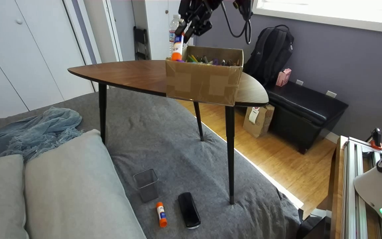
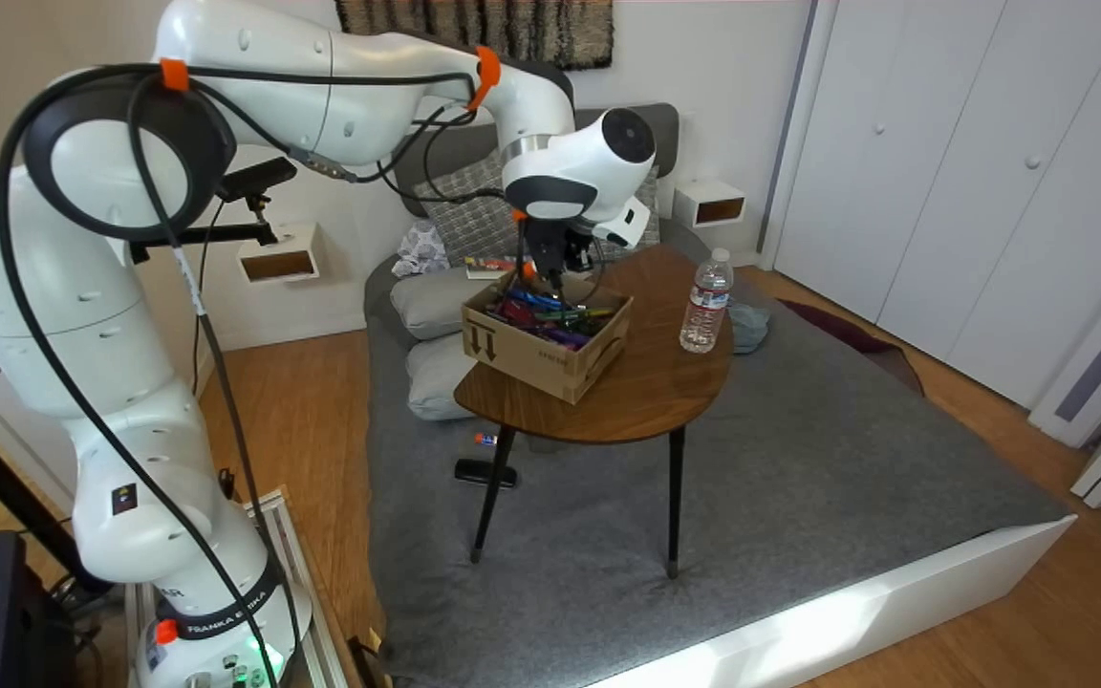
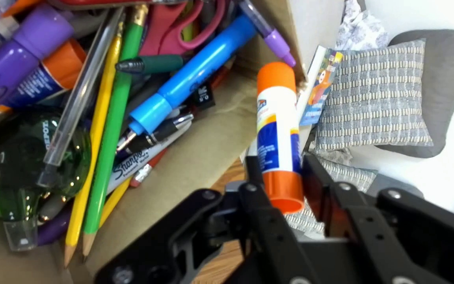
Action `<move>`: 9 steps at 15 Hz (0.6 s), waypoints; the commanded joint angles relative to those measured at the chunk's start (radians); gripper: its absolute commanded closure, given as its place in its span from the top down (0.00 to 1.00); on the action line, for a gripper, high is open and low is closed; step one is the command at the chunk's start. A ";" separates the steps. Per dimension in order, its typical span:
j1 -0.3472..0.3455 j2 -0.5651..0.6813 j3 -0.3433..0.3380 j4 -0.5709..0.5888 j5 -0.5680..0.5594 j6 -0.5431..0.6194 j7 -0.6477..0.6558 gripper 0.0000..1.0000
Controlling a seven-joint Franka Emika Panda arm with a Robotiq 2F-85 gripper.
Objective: Remove the glue stick from the box
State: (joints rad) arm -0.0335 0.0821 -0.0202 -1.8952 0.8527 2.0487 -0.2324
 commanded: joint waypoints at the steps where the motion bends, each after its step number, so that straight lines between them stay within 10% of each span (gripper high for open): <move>1: -0.033 -0.043 -0.023 0.007 0.090 -0.033 0.062 0.08; 9: -0.114 -0.037 -0.113 0.009 0.344 -0.074 0.171 0.08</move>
State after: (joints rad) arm -0.1284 0.0424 -0.1128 -1.8820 1.1131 1.9749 -0.1225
